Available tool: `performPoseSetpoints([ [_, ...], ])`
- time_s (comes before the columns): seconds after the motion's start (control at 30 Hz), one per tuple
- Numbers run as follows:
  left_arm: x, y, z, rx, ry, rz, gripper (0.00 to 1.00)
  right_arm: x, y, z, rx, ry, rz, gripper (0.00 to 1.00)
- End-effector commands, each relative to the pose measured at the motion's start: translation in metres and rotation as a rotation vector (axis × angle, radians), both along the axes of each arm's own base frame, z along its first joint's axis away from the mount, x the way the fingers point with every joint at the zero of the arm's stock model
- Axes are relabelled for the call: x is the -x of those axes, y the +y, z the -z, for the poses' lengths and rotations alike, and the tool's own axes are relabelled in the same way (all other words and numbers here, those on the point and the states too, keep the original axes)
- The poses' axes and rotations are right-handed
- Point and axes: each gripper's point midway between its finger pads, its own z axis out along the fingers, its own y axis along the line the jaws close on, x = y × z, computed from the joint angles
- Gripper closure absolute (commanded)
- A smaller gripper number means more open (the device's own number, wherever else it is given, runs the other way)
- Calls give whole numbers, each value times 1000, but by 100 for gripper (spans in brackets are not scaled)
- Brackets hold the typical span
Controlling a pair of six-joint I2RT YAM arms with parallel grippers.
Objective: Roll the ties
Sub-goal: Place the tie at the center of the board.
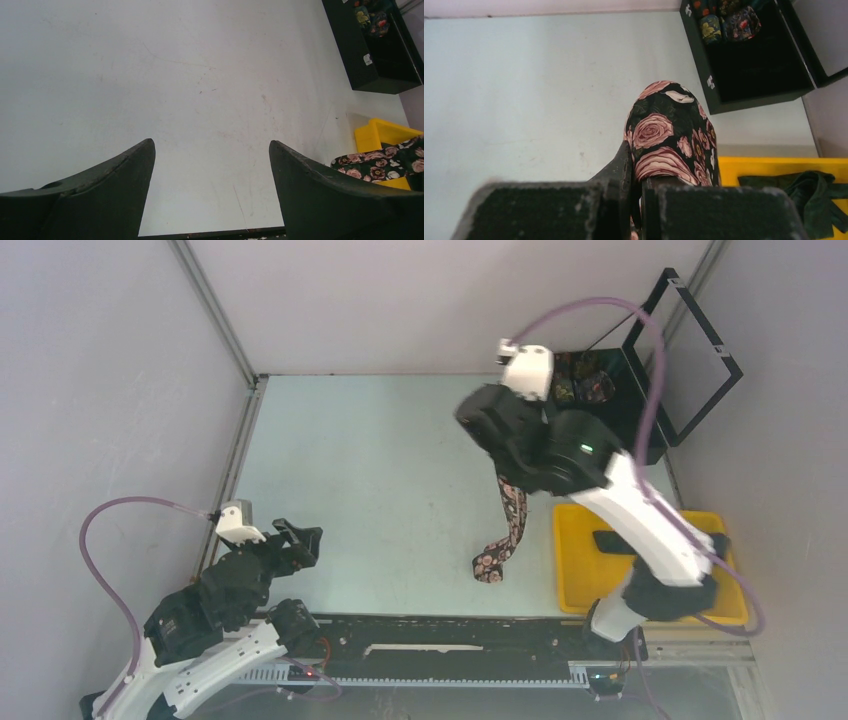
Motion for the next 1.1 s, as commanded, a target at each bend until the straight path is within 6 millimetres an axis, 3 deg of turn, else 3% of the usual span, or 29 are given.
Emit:
performPoseSetpoints([
  [0.0, -2, 5, -2, 13, -11, -41, 10, -54, 53, 61, 132, 140, -6, 100],
  [0.17, -2, 4, -1, 13, -9, -38, 10, -117, 82, 111, 187, 220, 11, 100],
  [0.3, -3, 4, -1, 9, -6, -37, 10, -162, 92, 158, 175, 285, 7, 100],
  [0.57, -4, 1, 1, -8, 4, -32, 9, -228, 69, 250, 113, 446, 21, 100],
  [0.7, -6, -3, 3, -25, 16, -20, 9, -254, 54, 276, 56, 486, 18, 98],
  [0.77, -8, -10, 3, -43, 24, 6, 9, -269, 45, 285, -5, 498, 19, 83],
  [0.83, -11, -18, 5, -81, 50, 31, 8, -283, 41, 293, -82, 513, -6, 47],
  [0.87, -12, -23, 6, -105, 66, 45, 8, -289, 34, 295, -125, 525, -12, 33],
  [0.97, -18, -39, 8, -163, 123, 87, 8, -295, 24, 279, -184, 517, -21, 20],
  [1.07, -24, -66, 10, -184, 176, 159, 10, -293, 14, 251, -188, 482, -33, 16],
])
